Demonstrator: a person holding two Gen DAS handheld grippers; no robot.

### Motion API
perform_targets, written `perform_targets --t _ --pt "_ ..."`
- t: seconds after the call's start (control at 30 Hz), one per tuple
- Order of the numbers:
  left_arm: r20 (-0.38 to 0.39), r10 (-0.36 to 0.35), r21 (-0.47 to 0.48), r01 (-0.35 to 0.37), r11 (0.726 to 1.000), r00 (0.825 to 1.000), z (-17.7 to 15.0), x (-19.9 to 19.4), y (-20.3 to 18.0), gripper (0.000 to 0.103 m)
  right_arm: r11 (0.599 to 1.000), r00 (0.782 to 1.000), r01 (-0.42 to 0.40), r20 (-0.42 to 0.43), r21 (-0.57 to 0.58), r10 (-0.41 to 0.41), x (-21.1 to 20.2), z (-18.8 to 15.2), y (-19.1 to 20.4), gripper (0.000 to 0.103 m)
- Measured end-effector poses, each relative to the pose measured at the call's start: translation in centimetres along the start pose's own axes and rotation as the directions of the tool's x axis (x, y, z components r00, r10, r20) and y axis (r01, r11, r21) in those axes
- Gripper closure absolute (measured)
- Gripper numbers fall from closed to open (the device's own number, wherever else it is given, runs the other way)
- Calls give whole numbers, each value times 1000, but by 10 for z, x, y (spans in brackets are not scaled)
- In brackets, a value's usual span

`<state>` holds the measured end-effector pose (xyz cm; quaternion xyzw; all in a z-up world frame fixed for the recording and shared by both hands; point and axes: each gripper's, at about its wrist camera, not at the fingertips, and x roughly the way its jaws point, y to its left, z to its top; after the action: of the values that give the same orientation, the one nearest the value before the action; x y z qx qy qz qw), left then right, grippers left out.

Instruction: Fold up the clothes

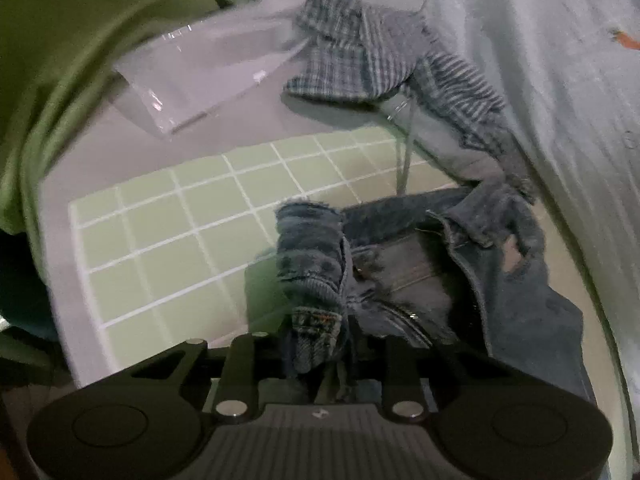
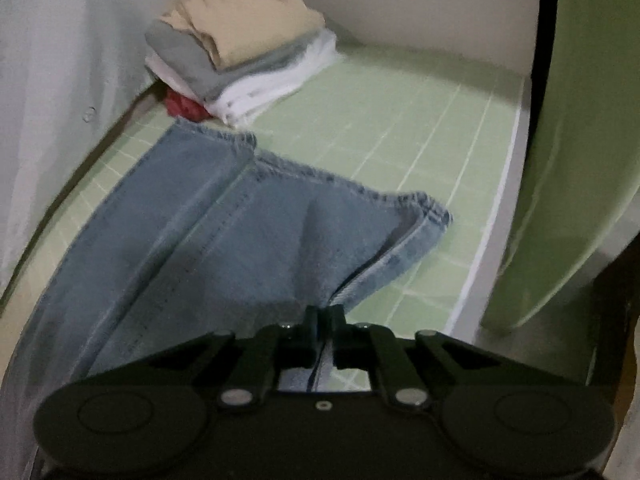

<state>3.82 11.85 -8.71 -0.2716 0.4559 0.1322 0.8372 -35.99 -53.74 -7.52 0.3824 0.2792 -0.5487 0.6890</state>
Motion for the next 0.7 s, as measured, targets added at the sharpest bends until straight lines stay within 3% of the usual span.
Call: perform_targets --t 0.2,0.3,0.37,0.5,0.7 --pt "81 -27 -64 32 997 996 -7 -72 20 80 996 994 -85 76 20 83 -49 26 -19 97" --pt "163 -58 -92 74 993 985 1 -105 10 80 986 976 -164 144 -12 164 -74 48 -7 97" --pt "212 -90 -62 106 992 973 9 -119 -7 80 974 956 -225 187 -26 226 -85 64 6 97" --pt "254 -113 23 110 994 961 14 -114 -44 80 950 917 -282 254 -137 309 -79 85 37 97" --pt "250 -124 37 119 992 960 22 -89 -77 81 932 898 -341 249 -125 362 -49 112 65 97"
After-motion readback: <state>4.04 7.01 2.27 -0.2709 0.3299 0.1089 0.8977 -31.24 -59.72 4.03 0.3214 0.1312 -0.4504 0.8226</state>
